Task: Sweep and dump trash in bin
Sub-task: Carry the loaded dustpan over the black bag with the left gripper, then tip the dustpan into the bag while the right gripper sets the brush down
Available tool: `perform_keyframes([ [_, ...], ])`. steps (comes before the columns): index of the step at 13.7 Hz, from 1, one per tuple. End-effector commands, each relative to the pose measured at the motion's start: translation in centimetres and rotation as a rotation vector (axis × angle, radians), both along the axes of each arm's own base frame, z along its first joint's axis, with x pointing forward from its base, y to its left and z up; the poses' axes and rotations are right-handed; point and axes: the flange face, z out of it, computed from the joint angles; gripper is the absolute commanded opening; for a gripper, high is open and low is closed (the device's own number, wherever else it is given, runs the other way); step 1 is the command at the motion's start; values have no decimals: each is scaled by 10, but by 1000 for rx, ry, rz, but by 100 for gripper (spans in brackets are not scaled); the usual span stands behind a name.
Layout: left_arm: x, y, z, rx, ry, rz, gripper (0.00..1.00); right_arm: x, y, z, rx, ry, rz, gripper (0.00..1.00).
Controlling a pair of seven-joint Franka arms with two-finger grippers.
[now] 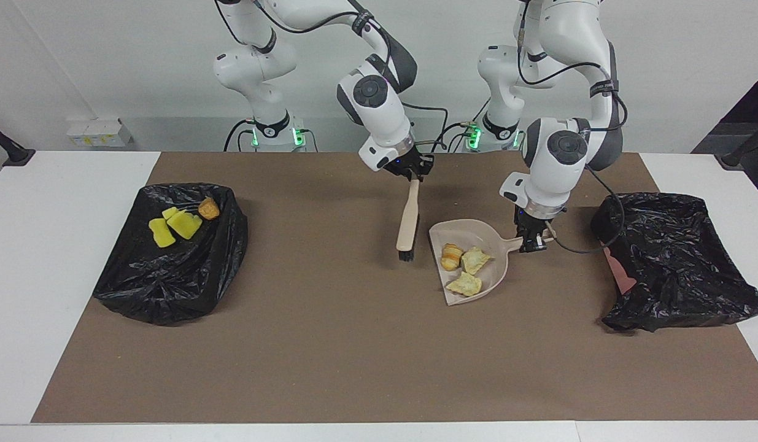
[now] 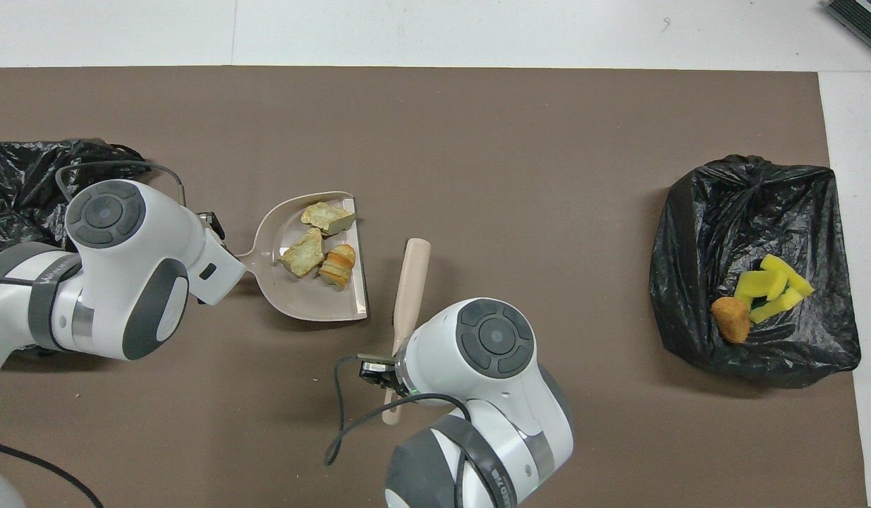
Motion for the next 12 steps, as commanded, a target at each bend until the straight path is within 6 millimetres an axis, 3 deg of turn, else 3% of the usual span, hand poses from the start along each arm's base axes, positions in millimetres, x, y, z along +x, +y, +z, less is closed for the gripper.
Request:
perform_keyframes([
  [1, -1, 36, 30, 3, -36, -5, 0, -28, -11, 0, -98, 27, 31, 0],
  [3, -2, 60, 42, 2, -43, 2, 0, -53, -21, -7, -114, 22, 88, 0],
  [5, -1, 94, 57, 0, -68, 33, 0, -78, -10, -17, -128, 34, 139, 0],
  [7, -4, 137, 73, 2, -93, 65, 0, -106, 9, -40, -132, 24, 194, 0],
  [10, -11, 195, 90, -3, -121, 137, 0, -130, 8, -63, -146, 9, 218, 0],
  [12, -11, 229, 103, -29, -125, 136, 0, -132, 6, -69, -146, -4, 222, 0],
])
